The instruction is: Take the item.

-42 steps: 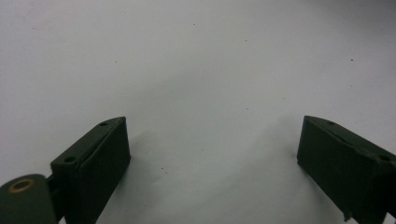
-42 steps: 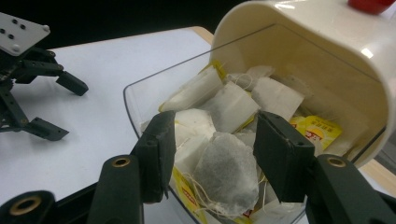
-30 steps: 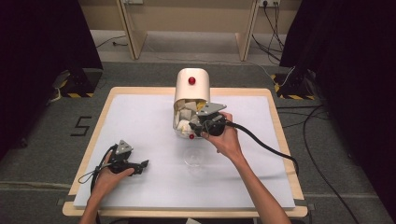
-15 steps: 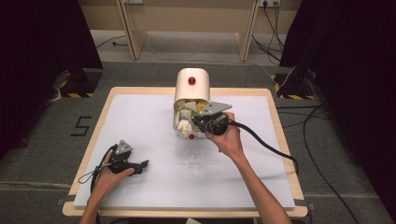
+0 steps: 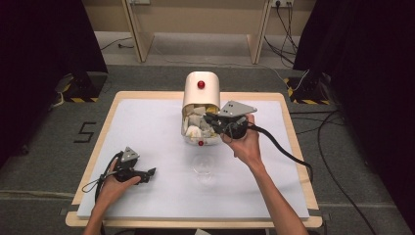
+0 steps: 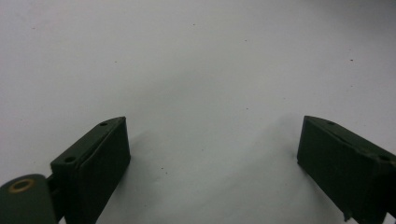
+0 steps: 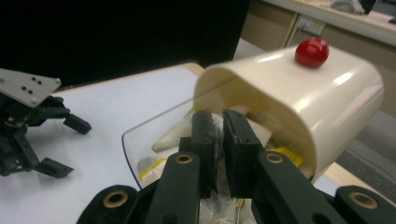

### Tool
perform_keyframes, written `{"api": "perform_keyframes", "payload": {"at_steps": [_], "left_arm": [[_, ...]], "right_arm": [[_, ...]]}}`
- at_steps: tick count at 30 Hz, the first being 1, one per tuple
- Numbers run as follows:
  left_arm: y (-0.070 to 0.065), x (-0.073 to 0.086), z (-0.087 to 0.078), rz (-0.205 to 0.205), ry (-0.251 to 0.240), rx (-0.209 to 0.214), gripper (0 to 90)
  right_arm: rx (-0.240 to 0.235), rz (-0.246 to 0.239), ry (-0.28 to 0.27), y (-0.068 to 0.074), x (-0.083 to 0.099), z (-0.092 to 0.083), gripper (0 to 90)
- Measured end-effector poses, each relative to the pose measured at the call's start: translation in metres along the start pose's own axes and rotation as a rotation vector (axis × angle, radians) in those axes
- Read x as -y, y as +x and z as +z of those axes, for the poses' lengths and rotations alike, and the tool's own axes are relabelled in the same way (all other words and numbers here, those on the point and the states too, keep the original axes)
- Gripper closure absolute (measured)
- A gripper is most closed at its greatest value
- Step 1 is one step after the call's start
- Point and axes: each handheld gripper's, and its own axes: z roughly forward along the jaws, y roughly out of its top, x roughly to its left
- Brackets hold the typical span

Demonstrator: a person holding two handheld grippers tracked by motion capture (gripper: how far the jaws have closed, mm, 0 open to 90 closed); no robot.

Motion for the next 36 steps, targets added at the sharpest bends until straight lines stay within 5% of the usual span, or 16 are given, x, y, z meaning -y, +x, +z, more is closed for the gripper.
{"api": "perform_keyframes", "payload": {"at_steps": [8, 20, 28, 36], "left_arm": [[0.000, 0.000, 0.000, 0.000, -0.001, 0.000, 8.5], [0.000, 0.000, 0.000, -0.001, -0.001, -0.001, 8.5], [0.000, 0.000, 0.000, 0.000, -0.001, -0.001, 8.5], [0.000, 0.000, 0.000, 0.000, -0.001, -0.001, 8.5]], "right_arm": [[-0.033, 0.006, -0.059, 0.005, -0.010, -0.017, 83.8], [-0.083, -0.022, -0.060, 0.023, -0.007, -0.035, 83.8], [-0.141, -0.061, -0.025, 0.044, 0.003, -0.040, 83.7], [-0.180, -0.079, 0.051, 0.055, 0.025, -0.025, 83.5]]}}
